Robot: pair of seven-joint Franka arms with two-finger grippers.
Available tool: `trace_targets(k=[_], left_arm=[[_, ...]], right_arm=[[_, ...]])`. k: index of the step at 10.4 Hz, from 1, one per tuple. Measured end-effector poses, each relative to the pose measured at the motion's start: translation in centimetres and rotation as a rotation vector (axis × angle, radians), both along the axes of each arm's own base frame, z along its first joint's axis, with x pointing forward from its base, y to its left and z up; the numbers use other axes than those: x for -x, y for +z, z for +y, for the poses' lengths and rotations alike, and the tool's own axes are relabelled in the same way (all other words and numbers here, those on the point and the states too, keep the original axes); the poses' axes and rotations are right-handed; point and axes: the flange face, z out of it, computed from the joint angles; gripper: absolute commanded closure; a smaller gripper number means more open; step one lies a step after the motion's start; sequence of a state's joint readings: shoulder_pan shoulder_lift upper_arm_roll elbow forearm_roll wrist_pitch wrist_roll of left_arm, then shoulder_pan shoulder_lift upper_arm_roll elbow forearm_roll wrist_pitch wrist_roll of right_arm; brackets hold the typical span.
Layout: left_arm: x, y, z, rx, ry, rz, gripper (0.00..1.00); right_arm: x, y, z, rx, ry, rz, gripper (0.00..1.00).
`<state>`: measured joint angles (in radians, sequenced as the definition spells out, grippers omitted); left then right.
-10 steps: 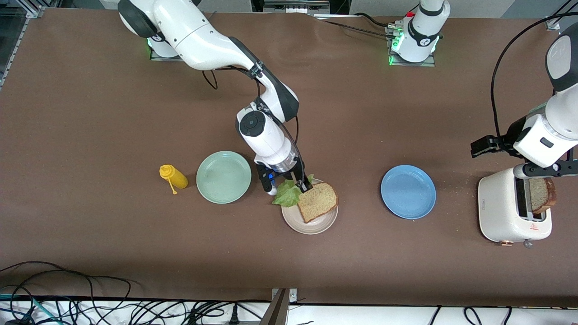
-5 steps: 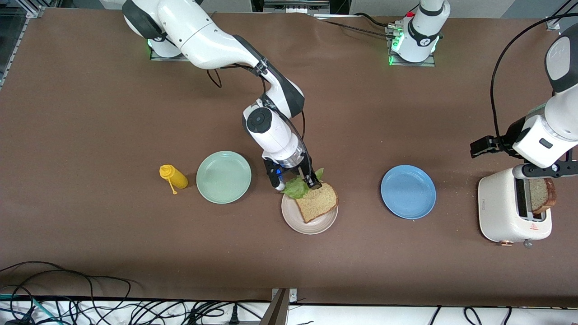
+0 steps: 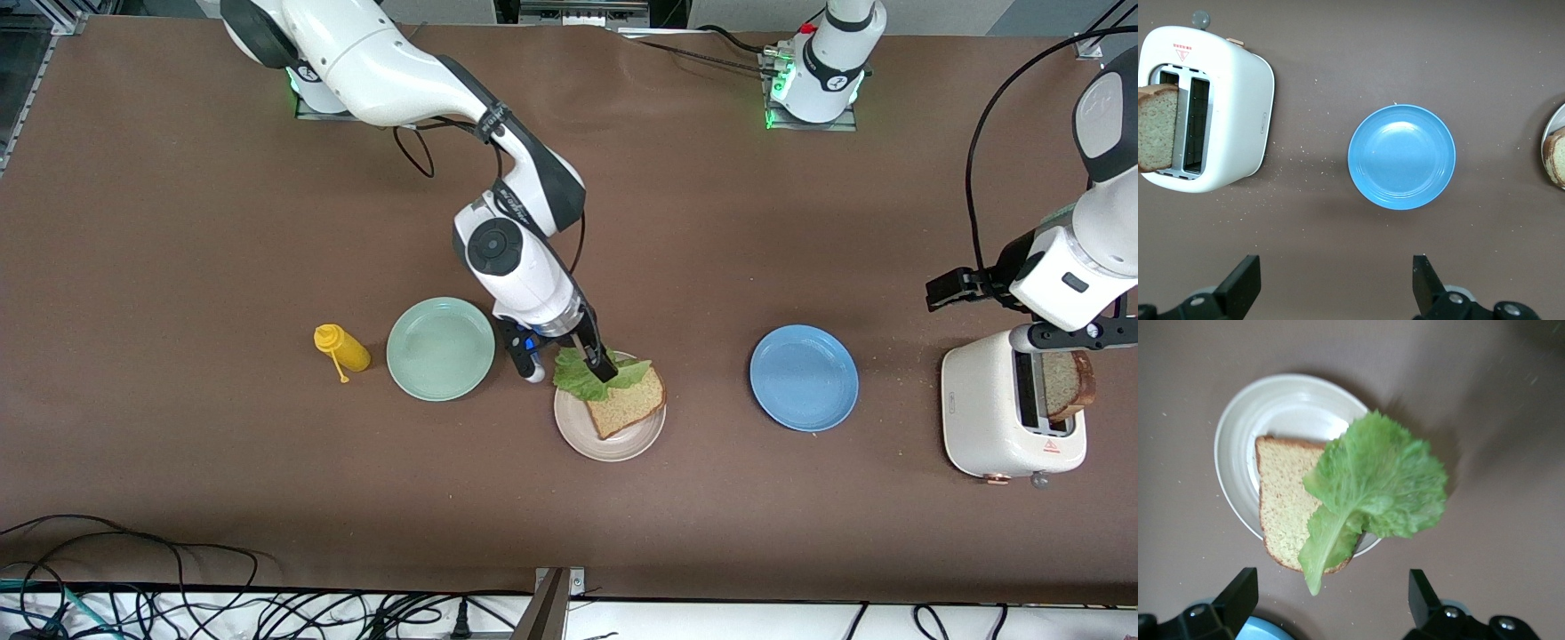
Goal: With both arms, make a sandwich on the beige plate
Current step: 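Lay the lettuce on the bread, open the right gripper, withdraw, then grasp the mustard bottle with the right gripper while the left gripper grasps bread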
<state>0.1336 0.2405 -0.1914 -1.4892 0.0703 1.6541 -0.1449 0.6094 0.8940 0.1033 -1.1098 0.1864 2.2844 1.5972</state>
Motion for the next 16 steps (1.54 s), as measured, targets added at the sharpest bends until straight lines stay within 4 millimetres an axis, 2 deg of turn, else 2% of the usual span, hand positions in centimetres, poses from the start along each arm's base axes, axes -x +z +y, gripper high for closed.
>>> trace_targets(k=[2,3,4,6,8,9,11,13,16], left_arm=[[0.0,0.0,0.4,0.0,-0.003,-0.002,0.0],[-0.1,0.1,1.3,0.002,-0.017,-0.003,0.0],[-0.1,0.0,2.9,0.005,-0.036,-0.002,0.0],[0.0,-0.5,7.6,0.013,-0.079,0.005,0.0],[-0.3,-1.6,12.6,-0.019,-0.139,-0.005,0.0],[-0.9,-2.7,14.9,-0.043,-0.158,-0.021,0.0],[-2.2,-5.5,18.7,-0.083,-0.196,-0.067,0.0],[-3.3,-8.3,21.4,-0.091,-0.22,-0.106,0.0],[-4.7,-10.5,22.3,-0.101,-0.233,-0.17,0.0]], right_arm=[[-0.8,2.1,-3.1,0.078,0.155,0.036,0.0],[-0.8,2.6,-4.7,0.139,0.27,0.055,0.0],[-0.6,2.6,-6.4,0.225,0.4,0.089,0.0],[-0.2,2.9,-9.7,0.349,0.611,0.172,0.0],[-0.4,5.1,-13.1,0.386,0.761,0.194,0.0],[-0.4,6.3,-15.4,0.394,0.84,0.195,0.0],[-0.4,8.3,-21.7,0.396,0.973,0.199,0.0],[-0.7,9.4,-30.0,0.335,1.104,0.203,0.0],[-0.7,8.9,-39.7,0.156,1.268,0.143,0.0]])
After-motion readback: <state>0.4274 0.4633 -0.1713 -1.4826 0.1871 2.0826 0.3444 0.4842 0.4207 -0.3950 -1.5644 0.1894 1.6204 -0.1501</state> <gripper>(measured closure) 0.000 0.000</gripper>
